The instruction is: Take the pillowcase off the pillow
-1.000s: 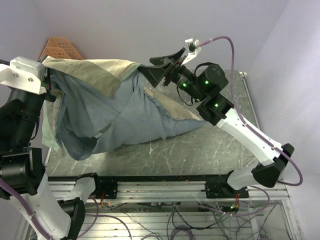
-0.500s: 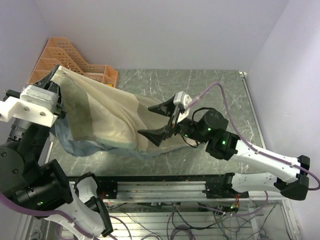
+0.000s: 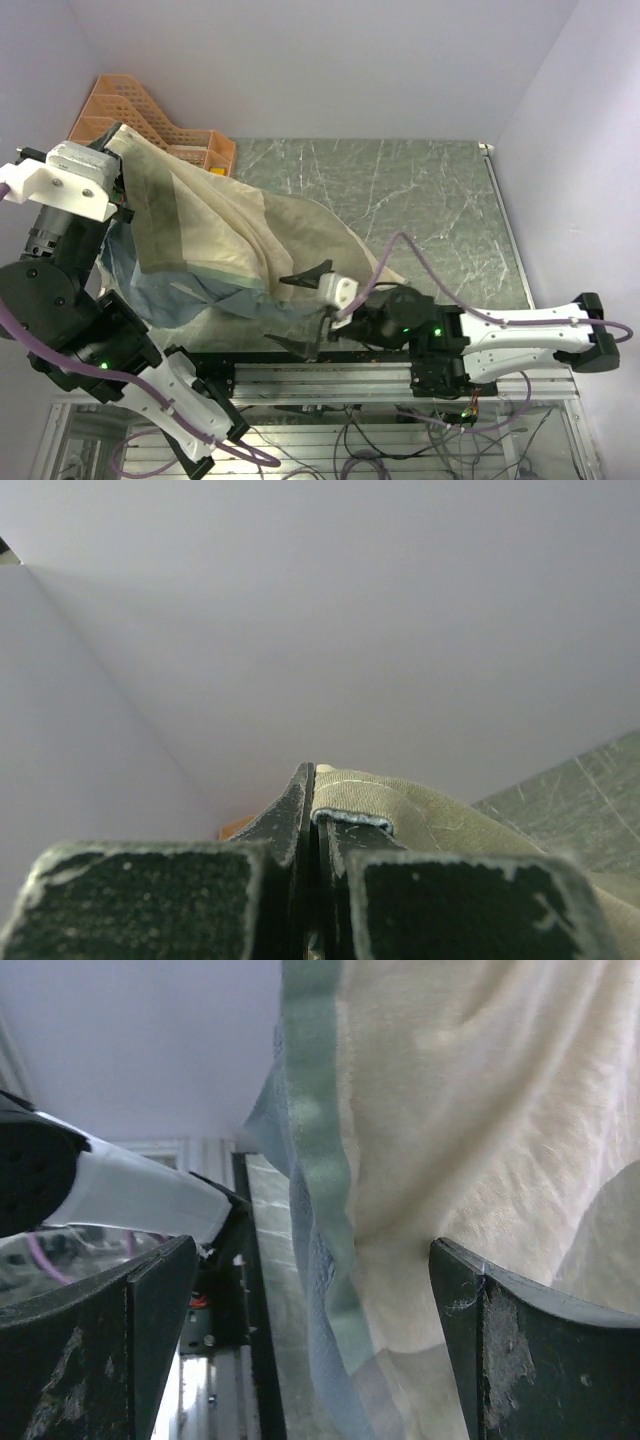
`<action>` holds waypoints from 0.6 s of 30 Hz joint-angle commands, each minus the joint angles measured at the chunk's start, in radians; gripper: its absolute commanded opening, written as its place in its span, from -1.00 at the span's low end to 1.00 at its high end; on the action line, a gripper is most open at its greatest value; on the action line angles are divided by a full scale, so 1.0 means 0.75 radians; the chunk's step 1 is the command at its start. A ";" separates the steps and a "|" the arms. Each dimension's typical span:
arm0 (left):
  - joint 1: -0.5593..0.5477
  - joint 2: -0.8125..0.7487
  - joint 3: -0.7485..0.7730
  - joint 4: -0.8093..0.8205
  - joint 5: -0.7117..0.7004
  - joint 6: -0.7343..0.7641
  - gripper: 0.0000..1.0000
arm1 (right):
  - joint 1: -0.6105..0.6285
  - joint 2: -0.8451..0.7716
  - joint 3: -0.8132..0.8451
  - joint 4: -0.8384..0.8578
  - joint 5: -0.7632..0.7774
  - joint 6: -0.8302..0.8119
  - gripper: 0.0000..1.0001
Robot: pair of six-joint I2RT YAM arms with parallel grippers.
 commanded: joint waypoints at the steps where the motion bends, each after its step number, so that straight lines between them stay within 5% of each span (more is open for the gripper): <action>1: 0.075 -0.041 -0.022 0.220 0.119 -0.164 -0.86 | 0.061 0.162 0.114 0.034 0.330 -0.236 1.00; 5: 0.088 -0.017 0.018 0.207 0.170 -0.235 -0.86 | 0.048 0.351 0.207 0.220 0.686 -0.471 1.00; 8: 0.088 0.020 0.100 0.101 0.218 -0.239 -0.86 | -0.071 0.407 0.266 0.255 0.614 -0.518 0.88; 10: 0.088 0.024 0.096 0.067 0.236 -0.264 -0.86 | -0.221 0.379 0.314 0.186 0.398 -0.358 0.53; 13: 0.087 0.000 0.016 0.013 0.227 -0.271 -0.80 | -0.486 0.280 0.328 0.186 -0.051 -0.076 -0.36; 14: 0.087 -0.015 -0.030 -0.007 0.218 -0.257 -0.71 | -0.544 0.246 0.326 0.203 -0.181 -0.013 -0.80; 15: 0.089 -0.032 -0.082 -0.033 0.208 -0.234 -0.60 | -0.588 0.225 0.342 0.203 -0.267 0.028 -1.00; 18: 0.123 -0.098 -0.267 -0.098 0.182 -0.075 -0.07 | -0.675 0.213 0.457 0.060 -0.448 0.141 -1.00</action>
